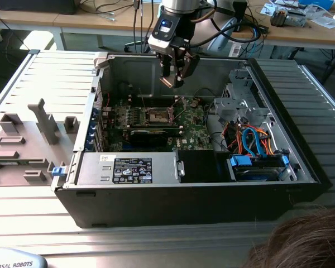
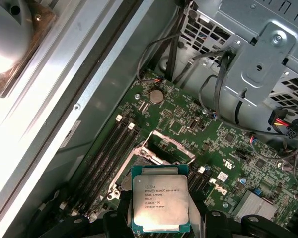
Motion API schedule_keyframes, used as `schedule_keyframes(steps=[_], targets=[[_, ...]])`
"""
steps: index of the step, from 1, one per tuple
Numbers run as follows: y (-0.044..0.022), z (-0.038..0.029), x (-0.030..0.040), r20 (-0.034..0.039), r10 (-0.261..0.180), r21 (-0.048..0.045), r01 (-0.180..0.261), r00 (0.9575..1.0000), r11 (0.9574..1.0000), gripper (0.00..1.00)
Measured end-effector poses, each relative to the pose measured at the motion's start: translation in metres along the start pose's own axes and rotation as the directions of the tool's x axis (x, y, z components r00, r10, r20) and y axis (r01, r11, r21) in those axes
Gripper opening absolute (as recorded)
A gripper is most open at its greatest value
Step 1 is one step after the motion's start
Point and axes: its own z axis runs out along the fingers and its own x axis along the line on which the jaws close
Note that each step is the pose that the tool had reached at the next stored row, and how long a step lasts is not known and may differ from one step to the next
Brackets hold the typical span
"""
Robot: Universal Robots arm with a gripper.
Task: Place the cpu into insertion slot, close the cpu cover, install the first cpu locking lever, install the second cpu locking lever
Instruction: 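Place the cpu into insertion slot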
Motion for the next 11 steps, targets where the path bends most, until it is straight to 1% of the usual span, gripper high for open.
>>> schedule_keyframes(steps=[11], targets=[[0.0000, 0.0001, 0.0000, 0.0001, 0.009, 0.0000, -0.009, 1.0000, 1.0000, 0.54]])
